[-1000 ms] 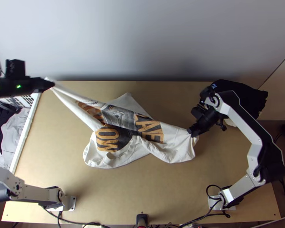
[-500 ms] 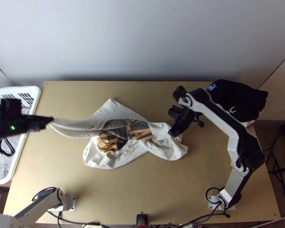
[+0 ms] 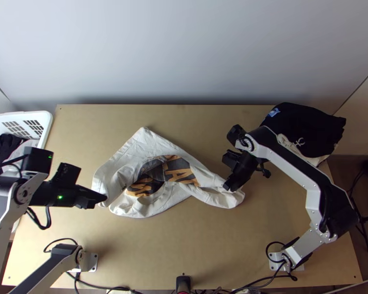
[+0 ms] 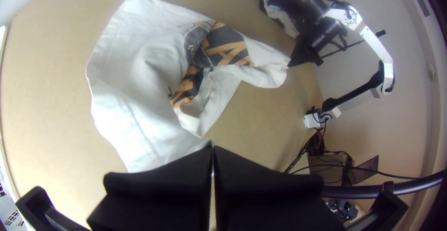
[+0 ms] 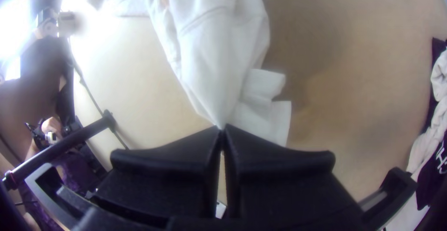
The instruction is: Fold the t-shirt
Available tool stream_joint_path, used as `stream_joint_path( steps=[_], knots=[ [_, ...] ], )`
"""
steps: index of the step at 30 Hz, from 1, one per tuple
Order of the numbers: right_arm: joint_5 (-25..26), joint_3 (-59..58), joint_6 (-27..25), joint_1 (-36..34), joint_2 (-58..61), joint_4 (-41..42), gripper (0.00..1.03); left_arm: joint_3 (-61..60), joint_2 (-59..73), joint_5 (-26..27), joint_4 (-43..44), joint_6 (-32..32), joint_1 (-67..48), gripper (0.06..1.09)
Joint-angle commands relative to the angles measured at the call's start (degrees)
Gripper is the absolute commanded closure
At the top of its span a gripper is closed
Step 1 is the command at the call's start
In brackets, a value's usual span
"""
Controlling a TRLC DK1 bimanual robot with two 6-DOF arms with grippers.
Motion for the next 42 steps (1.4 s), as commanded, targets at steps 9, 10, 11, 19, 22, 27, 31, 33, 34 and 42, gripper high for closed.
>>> stream_joint_path(
  steps=[9,10,11,19,22,27,31,33,34,42],
  knots=[
    [0.1,-1.9,3.2,-2.7,-4.0,0.9,1.0,0.2,10.7,-0.9,12.8,9.0,5.8,0.1],
    [0.1,-1.8,3.4,-2.7,-3.9,1.2,1.0,0.8,11.8,-0.9,15.0,8.2,5.9,0.1],
    [0.1,-1.8,3.6,-2.8,-3.9,1.3,1.0,1.9,13.5,-0.9,16.9,6.9,5.8,0.1],
    [0.4,-0.2,5.0,-2.6,-2.4,1.6,1.0,11.9,28.2,-1.0,31.8,1.0,5.3,0.1],
    [0.6,0.1,5.3,-2.5,-1.8,1.7,1.0,14.2,33.2,-1.8,38.0,-0.9,4.4,0.1],
    [2.3,0.5,5.3,-2.9,-1.8,2.0,1.0,17.1,41.5,-5.8,44.5,-1.4,1.5,0.11],
    [2.5,0.6,5.2,-4.5,-3.6,2.6,1.0,18.6,47.2,-6.1,47.3,-3.1,-0.4,0.11],
    [2.7,0.3,5.2,-4.9,-4.2,2.8,1.0,19.4,49.5,-7.0,48.1,-3.1,-2.1,0.11],
    [3.0,0.0,5.2,-5.1,-4.4,2.9,1.0,19.5,50.5,-7.3,48.9,-3.1,-2.9,0.11],
    [3.6,-2.6,4.8,-6.0,-7.1,3.1,1.0,27.0,60.7,-10.2,50.2,-4.1,-7.5,0.11]
  ],
)
